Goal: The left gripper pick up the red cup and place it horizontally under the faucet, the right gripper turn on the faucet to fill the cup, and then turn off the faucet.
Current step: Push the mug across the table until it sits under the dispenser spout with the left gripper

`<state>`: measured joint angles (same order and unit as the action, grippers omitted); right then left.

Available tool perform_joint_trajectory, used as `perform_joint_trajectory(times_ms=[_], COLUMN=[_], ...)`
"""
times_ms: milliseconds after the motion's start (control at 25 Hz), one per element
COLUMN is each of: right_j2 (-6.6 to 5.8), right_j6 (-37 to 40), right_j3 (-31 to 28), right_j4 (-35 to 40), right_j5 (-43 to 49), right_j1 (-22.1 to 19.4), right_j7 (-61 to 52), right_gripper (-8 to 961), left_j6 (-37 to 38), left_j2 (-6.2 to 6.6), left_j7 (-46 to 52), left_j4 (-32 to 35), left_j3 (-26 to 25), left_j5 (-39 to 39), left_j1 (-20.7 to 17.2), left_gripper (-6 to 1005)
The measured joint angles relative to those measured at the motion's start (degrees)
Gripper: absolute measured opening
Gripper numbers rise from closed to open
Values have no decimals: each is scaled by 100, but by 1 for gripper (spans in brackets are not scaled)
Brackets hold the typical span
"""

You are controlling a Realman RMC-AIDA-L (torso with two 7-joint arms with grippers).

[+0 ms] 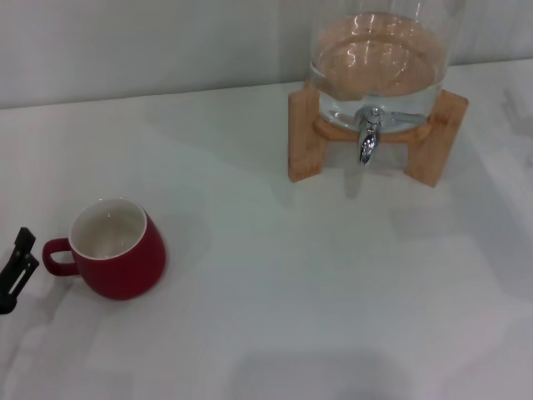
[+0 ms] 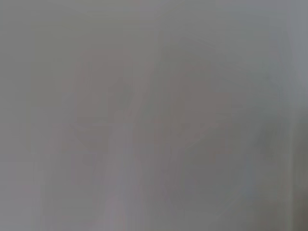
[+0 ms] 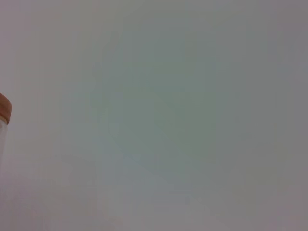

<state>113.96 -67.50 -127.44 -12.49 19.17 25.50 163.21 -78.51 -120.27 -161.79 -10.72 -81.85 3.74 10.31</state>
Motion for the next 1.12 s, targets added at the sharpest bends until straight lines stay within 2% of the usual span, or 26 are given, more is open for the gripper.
perform_joint_trajectory(times_ms=[400,1120], right_j2=[-7,21], right_j6=[8,-14], right_j3=[19,69], right_j4=[-9,-7], right_j5=[16,27], right_j1=[42,53], right_j7=[1,1], right_gripper=[617,617], left_j6=[-122,349], left_j2=[-14,19], left_j7=[25,-1], left_j4=[42,162], left_j3=[135,170], left_j5=[6,29], left_j1=[-271,-223], left_gripper=[890,890])
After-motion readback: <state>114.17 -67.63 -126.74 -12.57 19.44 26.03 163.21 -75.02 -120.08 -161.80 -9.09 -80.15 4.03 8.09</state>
